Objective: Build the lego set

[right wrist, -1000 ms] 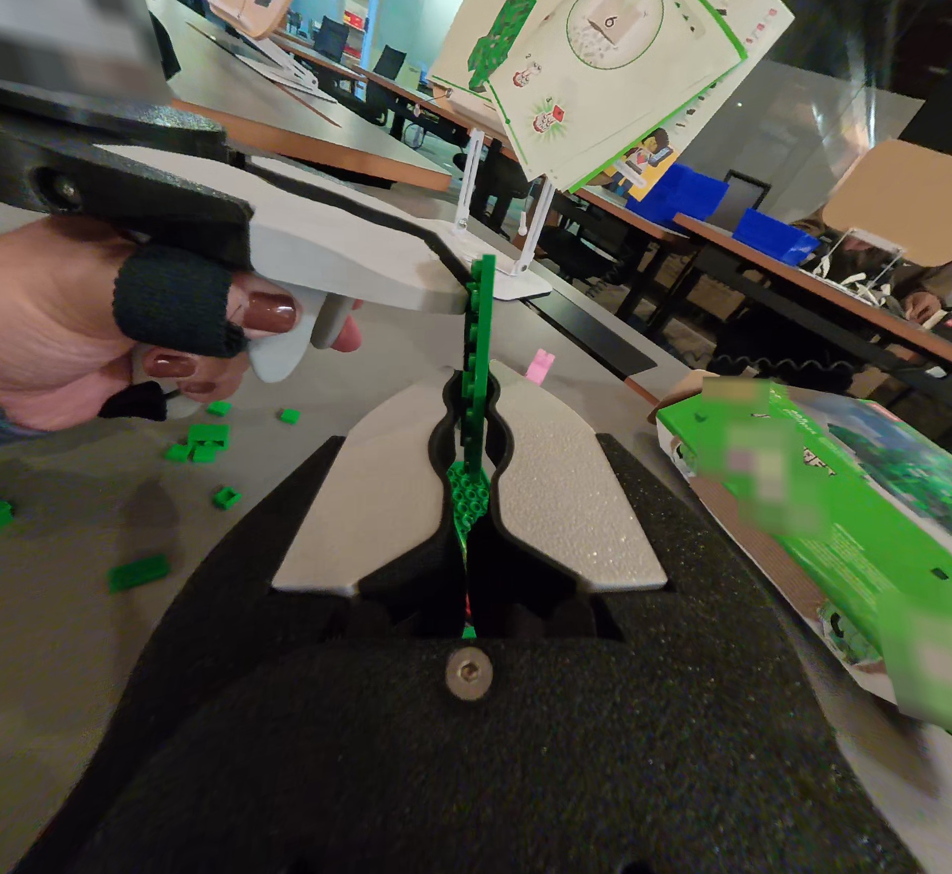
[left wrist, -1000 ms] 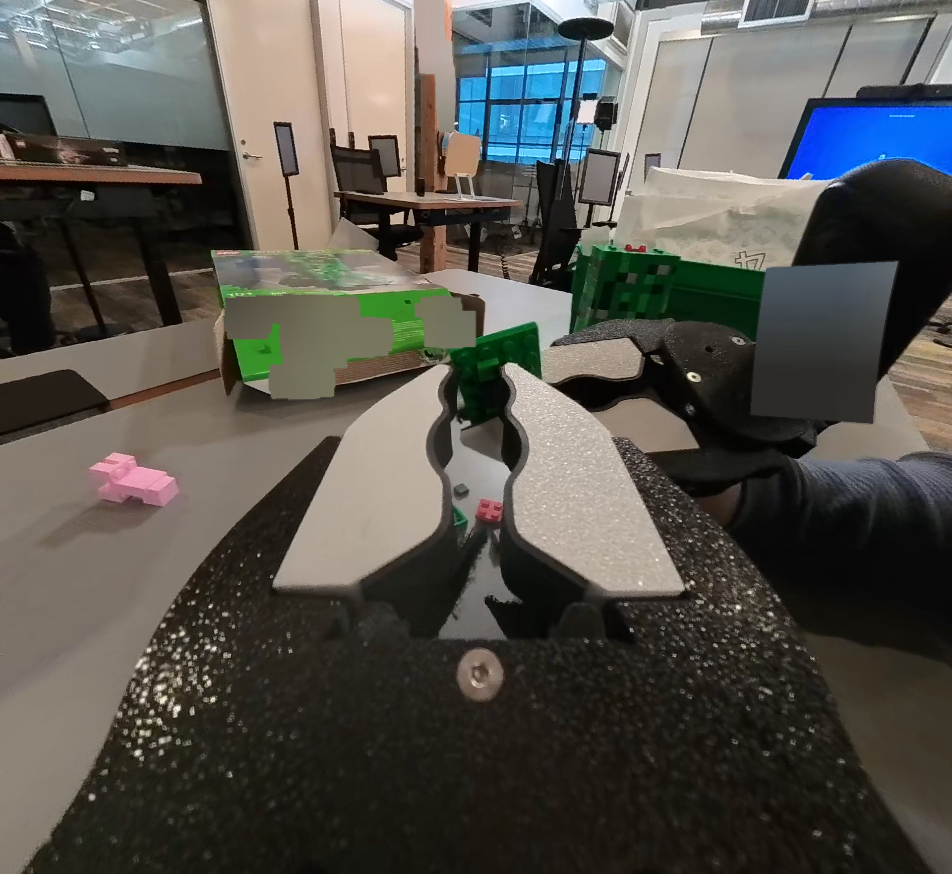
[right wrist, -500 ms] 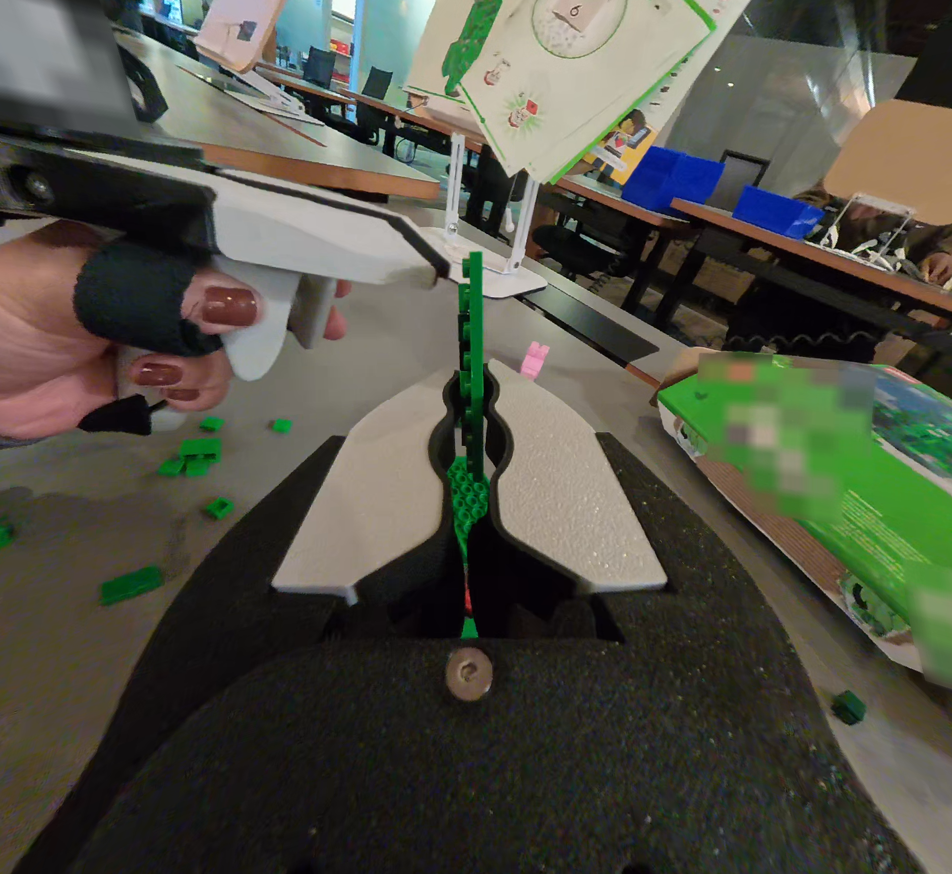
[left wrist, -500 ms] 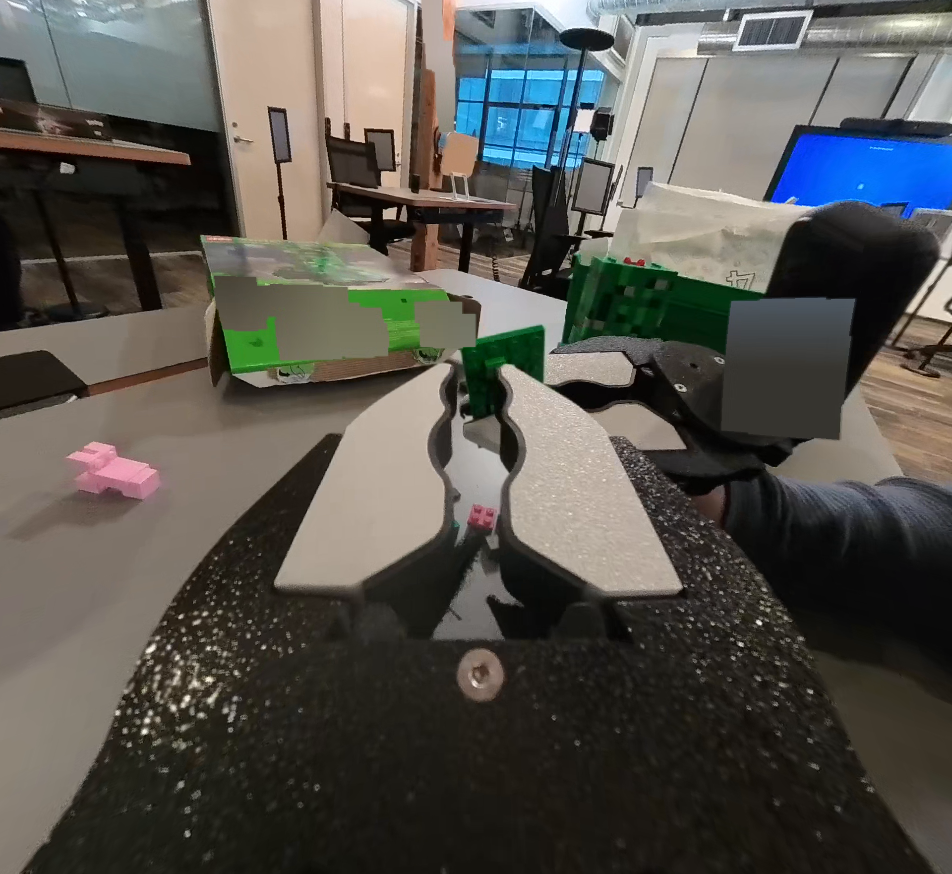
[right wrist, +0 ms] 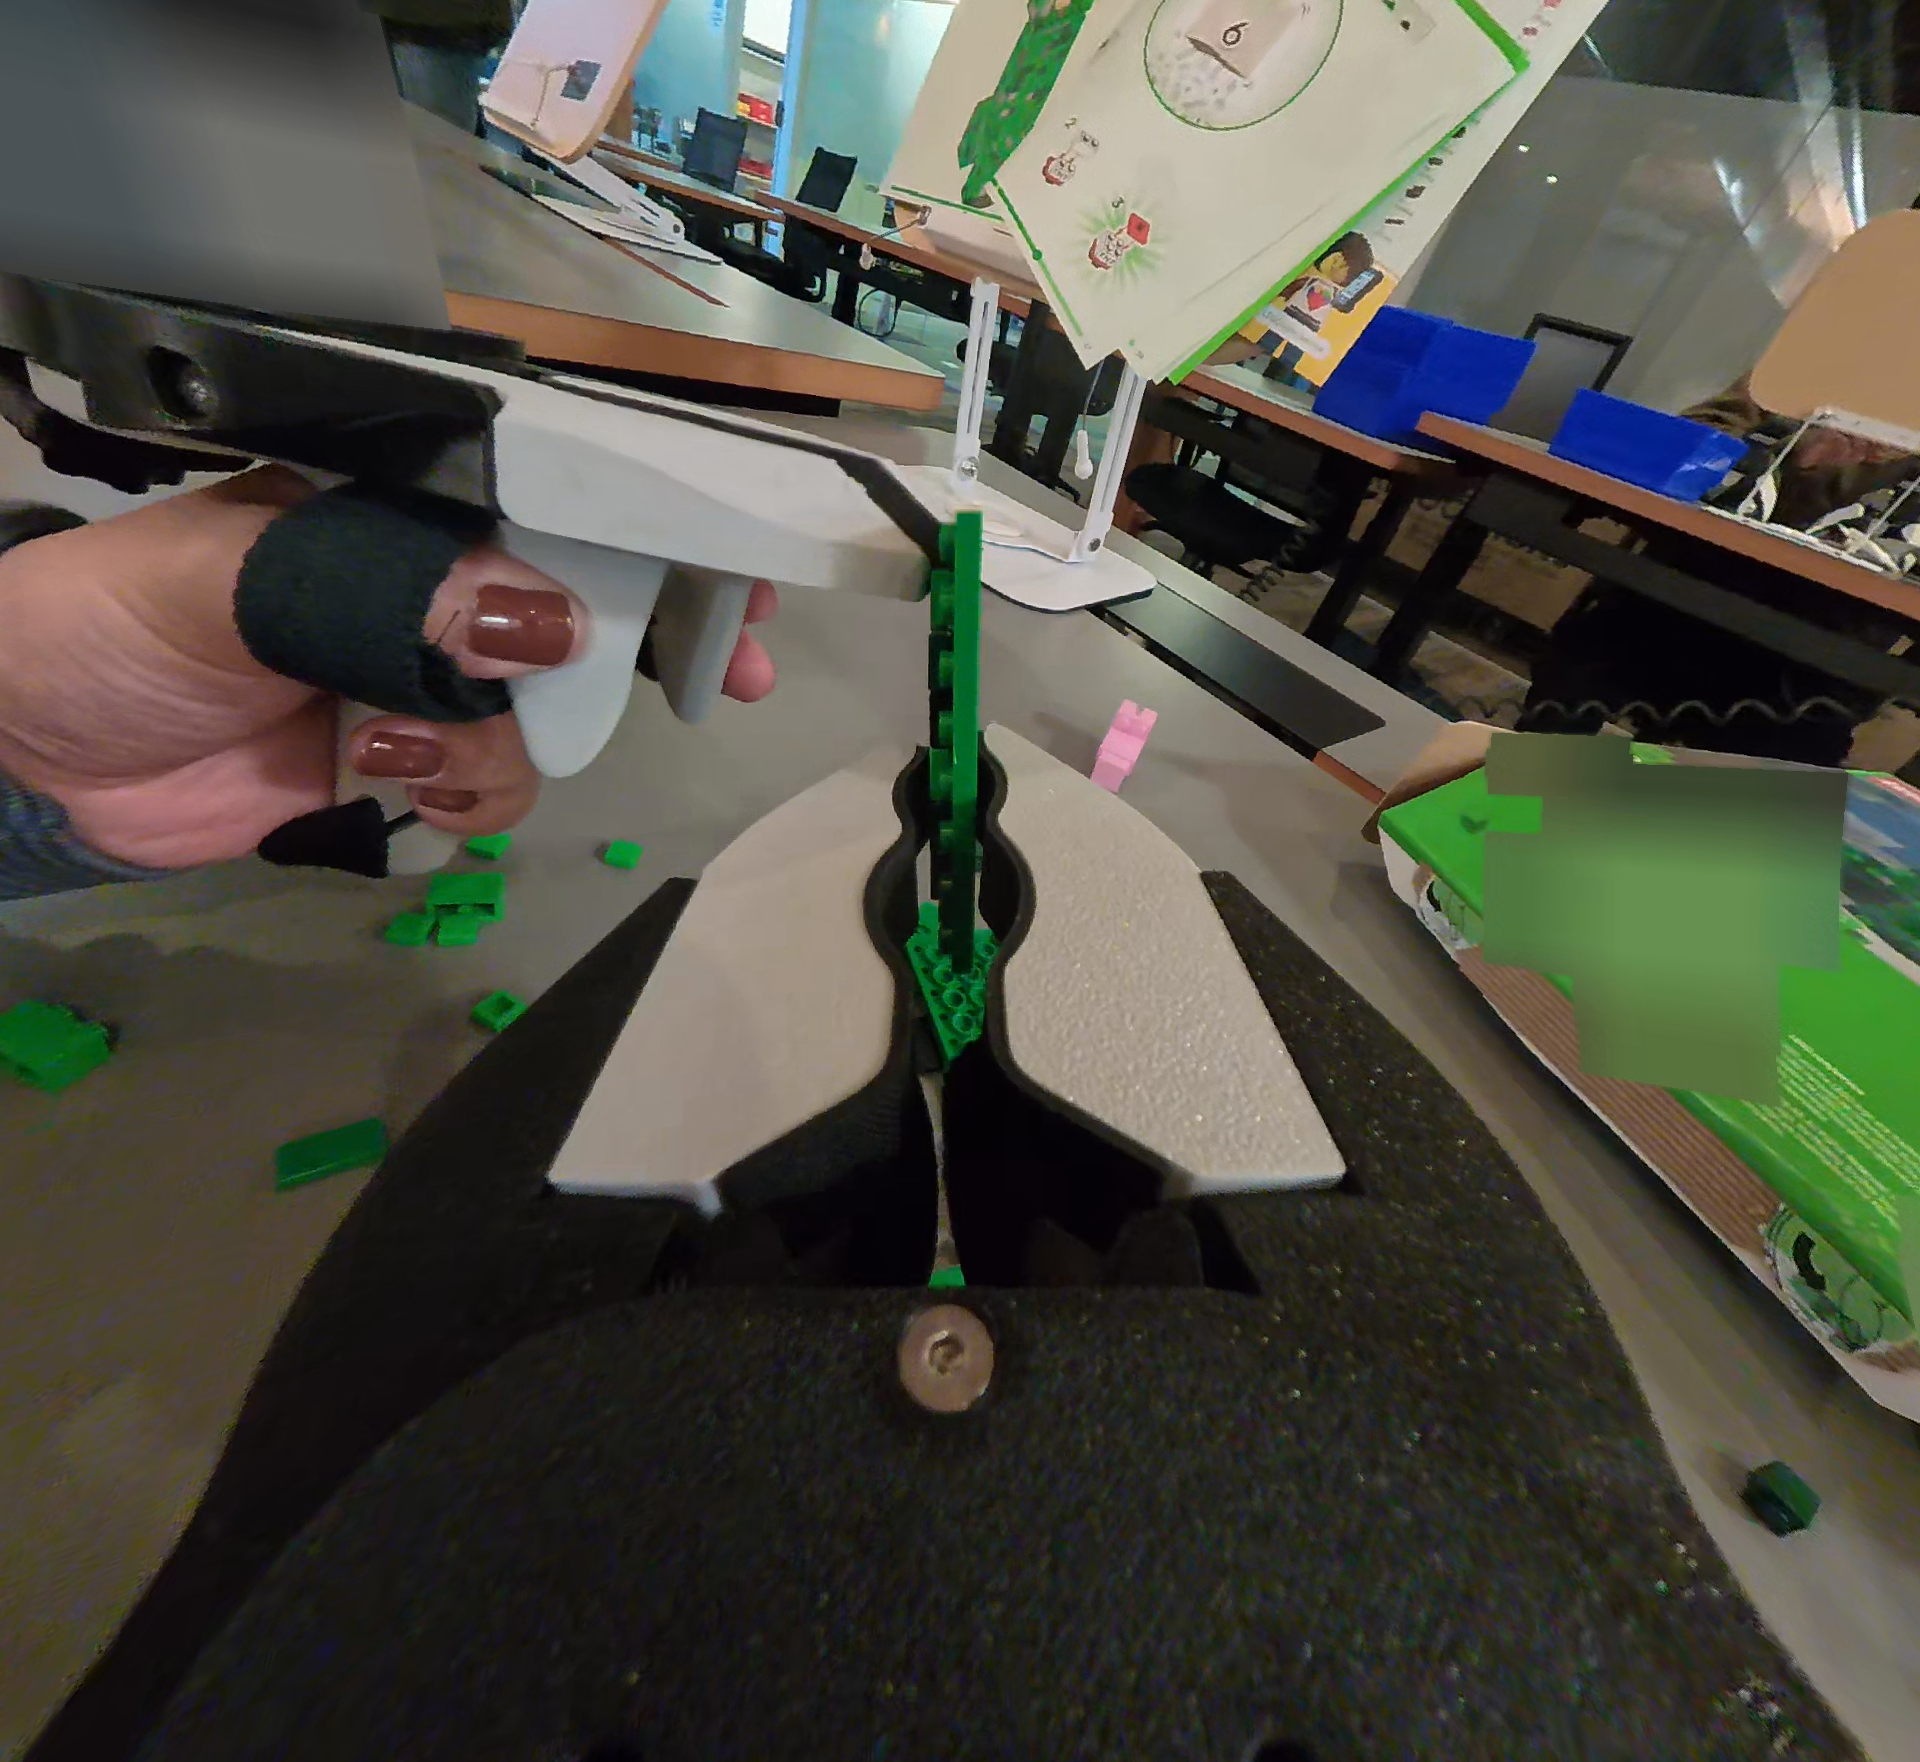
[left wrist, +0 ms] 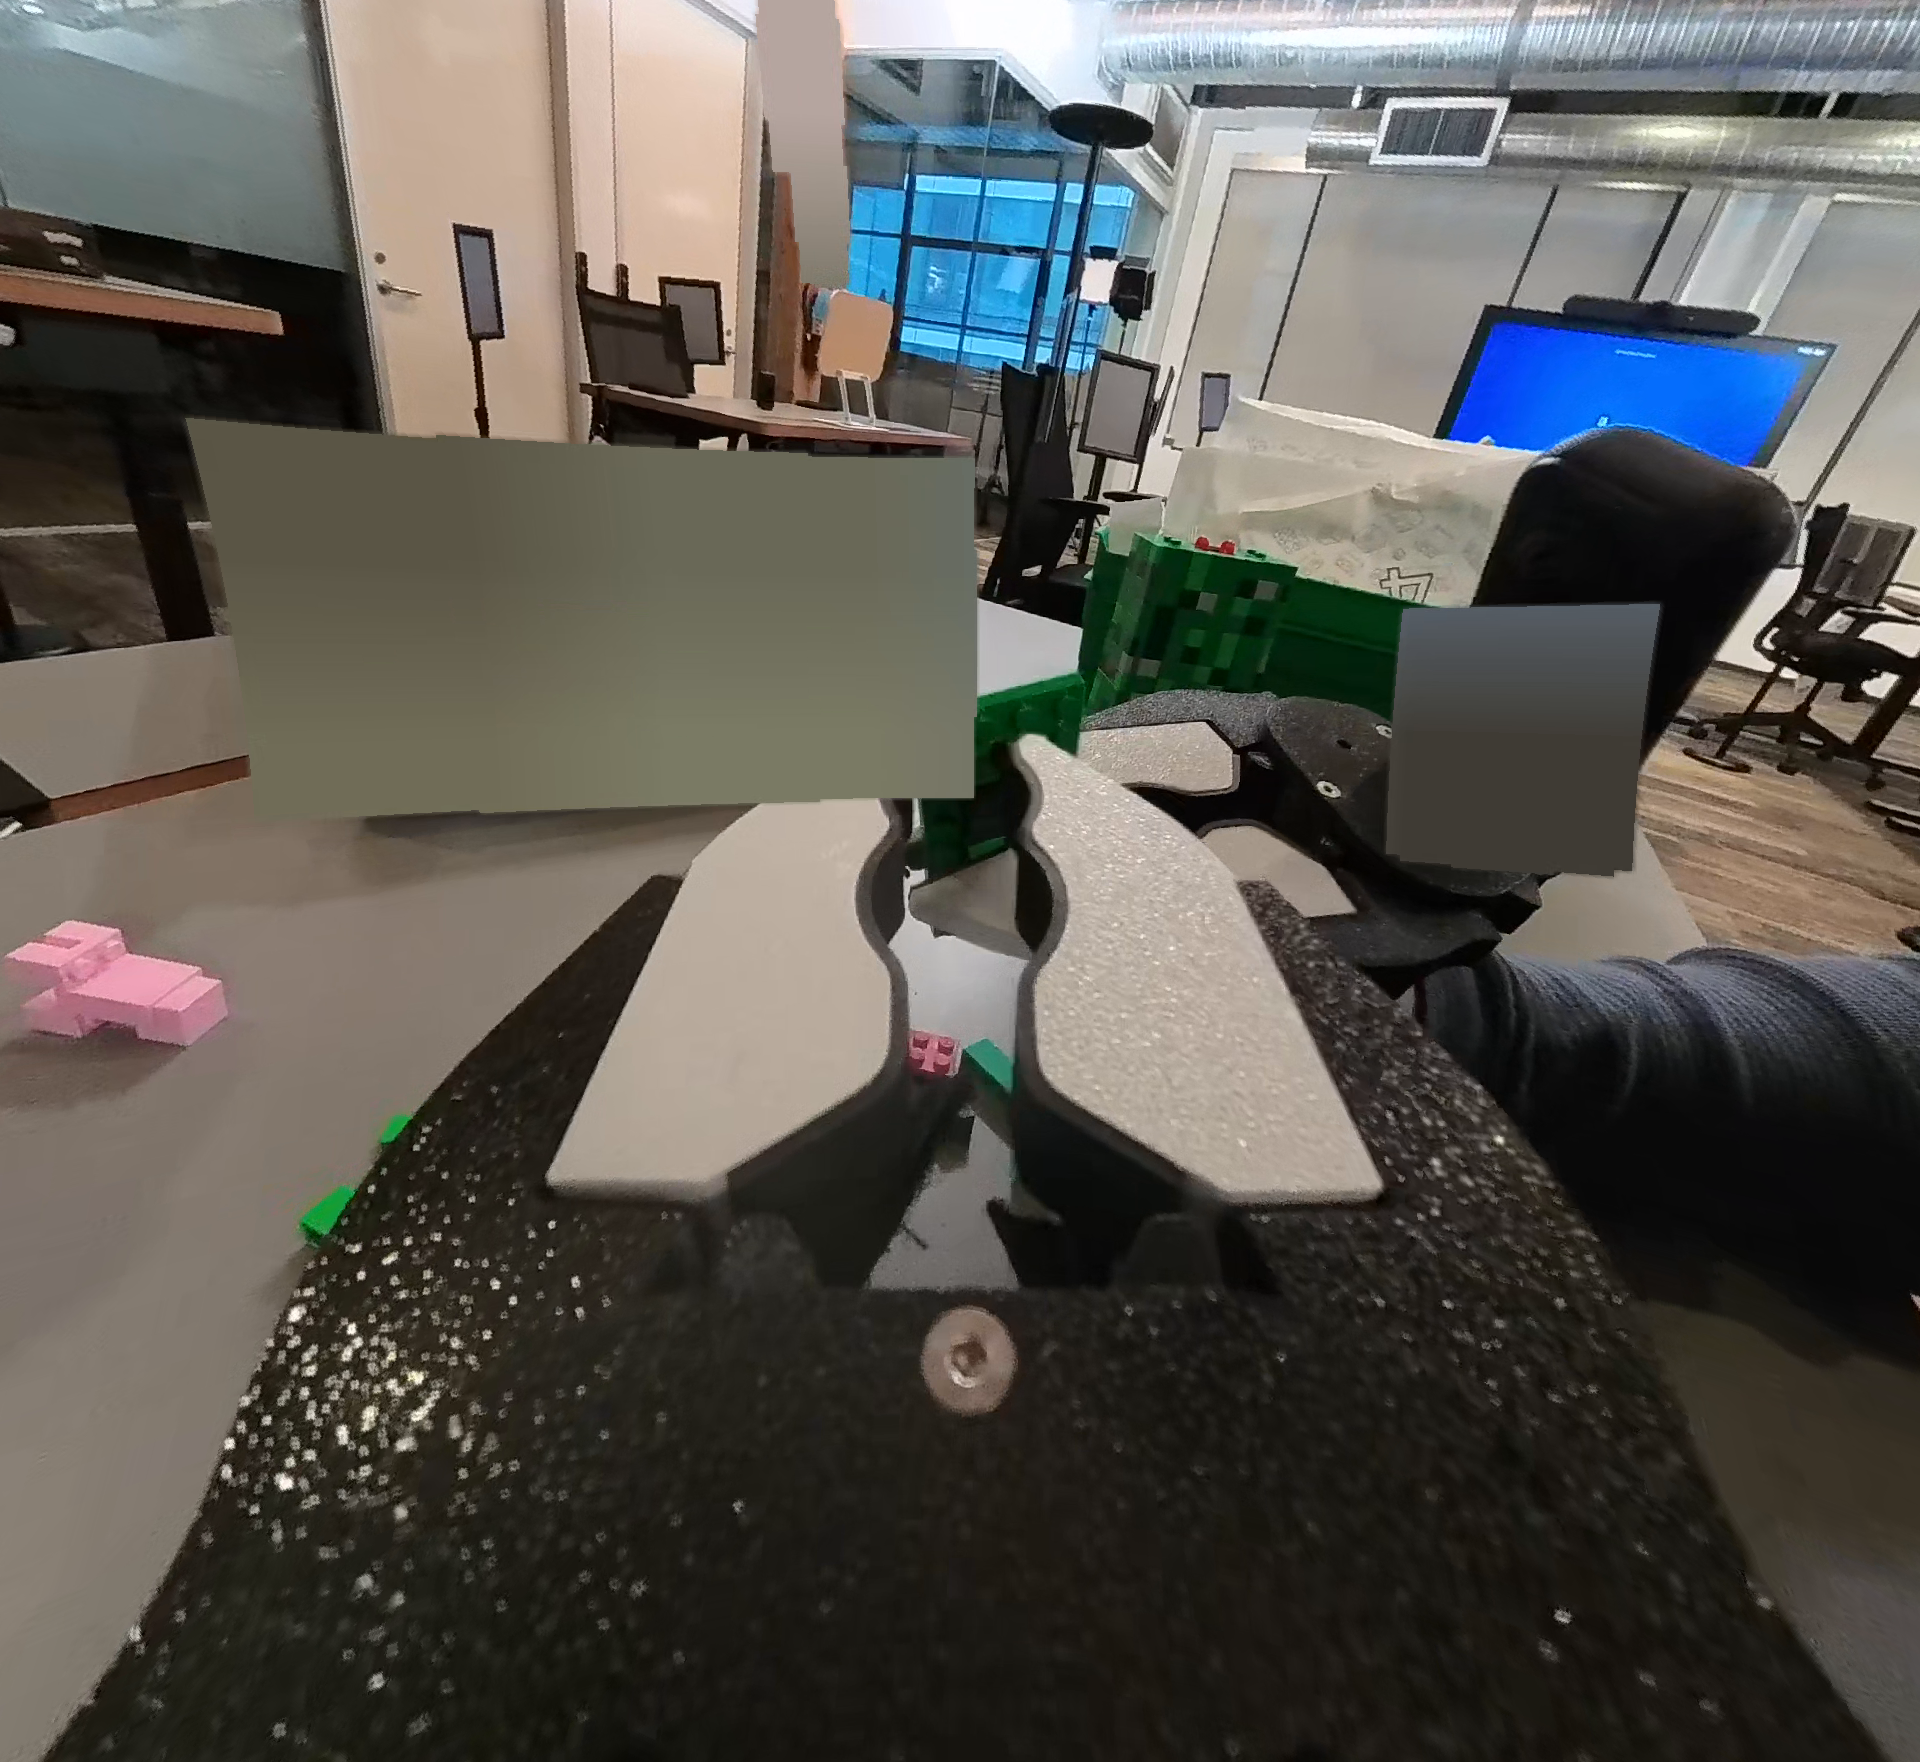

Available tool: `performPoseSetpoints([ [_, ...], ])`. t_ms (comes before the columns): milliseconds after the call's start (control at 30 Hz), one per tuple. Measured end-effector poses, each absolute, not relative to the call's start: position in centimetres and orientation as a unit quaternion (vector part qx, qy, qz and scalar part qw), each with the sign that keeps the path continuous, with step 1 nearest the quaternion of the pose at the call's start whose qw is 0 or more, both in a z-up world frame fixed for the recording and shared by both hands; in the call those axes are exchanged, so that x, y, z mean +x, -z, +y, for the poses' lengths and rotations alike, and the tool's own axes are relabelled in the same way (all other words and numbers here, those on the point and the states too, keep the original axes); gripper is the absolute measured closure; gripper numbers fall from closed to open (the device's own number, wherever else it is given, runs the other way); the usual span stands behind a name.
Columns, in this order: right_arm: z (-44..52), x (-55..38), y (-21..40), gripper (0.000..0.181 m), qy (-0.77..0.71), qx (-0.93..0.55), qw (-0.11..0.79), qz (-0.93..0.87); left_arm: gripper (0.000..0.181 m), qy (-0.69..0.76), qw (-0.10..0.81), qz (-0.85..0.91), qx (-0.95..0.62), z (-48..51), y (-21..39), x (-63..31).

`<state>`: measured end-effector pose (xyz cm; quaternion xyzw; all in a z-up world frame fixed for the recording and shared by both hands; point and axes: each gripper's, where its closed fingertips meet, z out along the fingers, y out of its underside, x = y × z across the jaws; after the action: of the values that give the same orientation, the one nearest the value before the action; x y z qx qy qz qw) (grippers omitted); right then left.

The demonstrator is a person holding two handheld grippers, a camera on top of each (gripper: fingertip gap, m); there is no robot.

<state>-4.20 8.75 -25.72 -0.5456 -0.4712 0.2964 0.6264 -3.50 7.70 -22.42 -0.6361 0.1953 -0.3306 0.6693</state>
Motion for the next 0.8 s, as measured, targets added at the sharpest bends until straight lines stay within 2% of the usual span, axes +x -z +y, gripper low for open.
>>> performPoseSetpoints([
  [200,8.47,-4.4,25.79,0.176,-0.282,-0.538,0.631,-0.482,0.16,0.329,0.67,0.2,-0.635,7.62,22.48,-3.25],
  [367,8.21,-4.47,25.67,0.176,-0.307,-0.539,0.623,-0.476,0.162,0.354,0.667,0.193,-0.627,7.45,22.33,-3.26],
  [800,8.37,-4.18,25.16,0.175,-0.238,-0.524,0.655,-0.489,0.167,0.309,0.686,0.198,-0.628,7.11,21.99,-3.32],
])
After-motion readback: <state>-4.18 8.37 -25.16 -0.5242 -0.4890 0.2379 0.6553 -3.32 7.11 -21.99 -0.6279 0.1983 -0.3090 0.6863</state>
